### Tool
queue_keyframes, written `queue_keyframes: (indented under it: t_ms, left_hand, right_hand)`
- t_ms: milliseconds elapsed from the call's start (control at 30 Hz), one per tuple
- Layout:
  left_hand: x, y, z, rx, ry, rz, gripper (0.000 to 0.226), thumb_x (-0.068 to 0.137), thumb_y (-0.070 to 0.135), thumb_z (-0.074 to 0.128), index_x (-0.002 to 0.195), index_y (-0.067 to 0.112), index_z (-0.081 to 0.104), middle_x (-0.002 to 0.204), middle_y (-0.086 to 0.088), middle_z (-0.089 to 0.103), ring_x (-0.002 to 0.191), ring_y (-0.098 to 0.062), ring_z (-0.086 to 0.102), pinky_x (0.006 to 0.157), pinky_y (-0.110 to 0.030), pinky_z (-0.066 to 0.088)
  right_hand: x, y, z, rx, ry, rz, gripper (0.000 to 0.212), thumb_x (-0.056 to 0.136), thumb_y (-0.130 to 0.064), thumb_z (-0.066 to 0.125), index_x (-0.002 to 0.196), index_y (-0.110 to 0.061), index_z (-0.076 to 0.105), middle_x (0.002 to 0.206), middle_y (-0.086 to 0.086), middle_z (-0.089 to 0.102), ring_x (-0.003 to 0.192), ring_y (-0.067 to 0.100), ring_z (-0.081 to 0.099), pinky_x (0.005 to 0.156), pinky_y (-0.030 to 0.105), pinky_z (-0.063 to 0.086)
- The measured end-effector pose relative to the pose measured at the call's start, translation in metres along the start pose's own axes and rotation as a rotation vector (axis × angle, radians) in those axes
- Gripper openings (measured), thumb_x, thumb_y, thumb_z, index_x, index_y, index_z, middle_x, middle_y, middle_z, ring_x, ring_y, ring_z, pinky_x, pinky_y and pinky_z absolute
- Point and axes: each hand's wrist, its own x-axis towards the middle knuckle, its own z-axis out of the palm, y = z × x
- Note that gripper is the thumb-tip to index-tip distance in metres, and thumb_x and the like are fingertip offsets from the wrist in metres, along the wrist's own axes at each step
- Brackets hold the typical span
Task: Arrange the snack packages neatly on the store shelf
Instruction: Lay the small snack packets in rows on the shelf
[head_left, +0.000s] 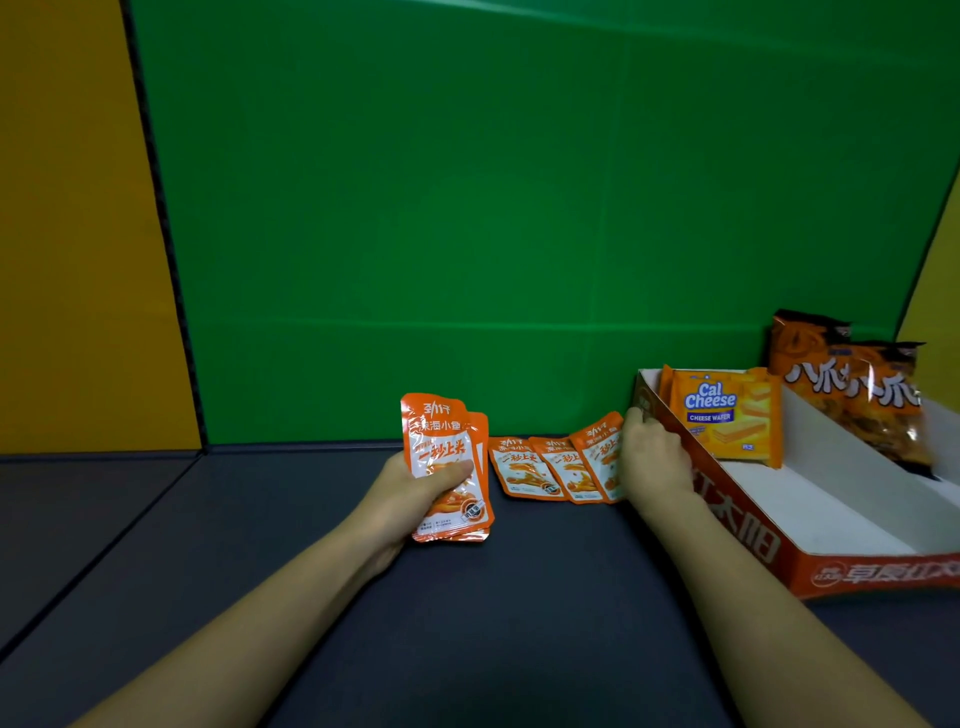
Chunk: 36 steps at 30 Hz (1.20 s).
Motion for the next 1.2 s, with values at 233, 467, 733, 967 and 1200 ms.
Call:
queue_keyframes:
  t_ms: [233, 467, 733, 967, 1200]
  left_hand:
    - [-0.001, 0.000, 0.001, 0.011, -0.012, -0.002, 0.008, 0.085, 0.014, 0.064, 0.092, 0.016, 0.065, 0.083, -0.001, 0.074, 0.069, -0.014, 0.071, 0.063, -0.024, 0.056]
    - [-0.001, 0.001, 0.001, 0.009, -0.012, 0.004, 0.007, 0.085, 0.013, 0.064, 0.091, 0.017, 0.066, 0.078, 0.002, 0.075, 0.066, -0.012, 0.071, 0.060, -0.022, 0.056]
    - [-0.003, 0.003, 0.002, 0.023, -0.017, 0.004, 0.008, 0.085, 0.014, 0.064, 0.092, 0.017, 0.065, 0.082, 0.001, 0.074, 0.066, -0.011, 0.071, 0.060, -0.022, 0.056]
    - [-0.007, 0.006, 0.004, 0.000, -0.025, 0.009, 0.009, 0.085, 0.013, 0.064, 0.094, 0.016, 0.065, 0.078, 0.004, 0.075, 0.065, -0.010, 0.071, 0.055, -0.019, 0.055]
    - [-0.011, 0.009, 0.011, -0.048, -0.094, 0.013, 0.013, 0.085, 0.011, 0.064, 0.097, 0.015, 0.066, 0.081, 0.002, 0.076, 0.070, -0.012, 0.072, 0.060, -0.022, 0.056]
  right_hand:
    - [0.002, -0.004, 0.004, -0.106, -0.021, -0.004, 0.029, 0.093, 0.001, 0.038, 0.122, -0.001, 0.042, 0.127, 0.017, 0.048, 0.113, 0.034, 0.057, 0.084, 0.039, 0.049]
    - [-0.006, 0.008, 0.010, 0.073, -0.256, -0.290, 0.050, 0.100, -0.034, 0.032, 0.145, -0.011, 0.030, 0.152, 0.011, 0.030, 0.139, 0.027, 0.030, 0.113, 0.035, 0.024]
    - [-0.012, 0.001, 0.021, 0.049, -0.476, -0.293, 0.060, 0.100, -0.045, 0.018, 0.151, -0.019, 0.002, 0.160, 0.005, -0.006, 0.147, 0.023, -0.008, 0.118, 0.036, -0.003]
    - [-0.022, -0.014, 0.003, 0.164, -0.157, -0.347, 0.054, 0.099, -0.045, 0.024, 0.142, -0.015, 0.037, 0.154, 0.006, 0.029, 0.143, 0.020, 0.023, 0.116, 0.038, 0.011]
    - [-0.055, -0.051, -0.018, 1.164, -0.517, -0.227, 0.031, 0.096, -0.036, 0.043, 0.099, -0.019, 0.069, 0.099, -0.001, 0.070, 0.088, 0.011, 0.061, 0.075, 0.023, 0.046]
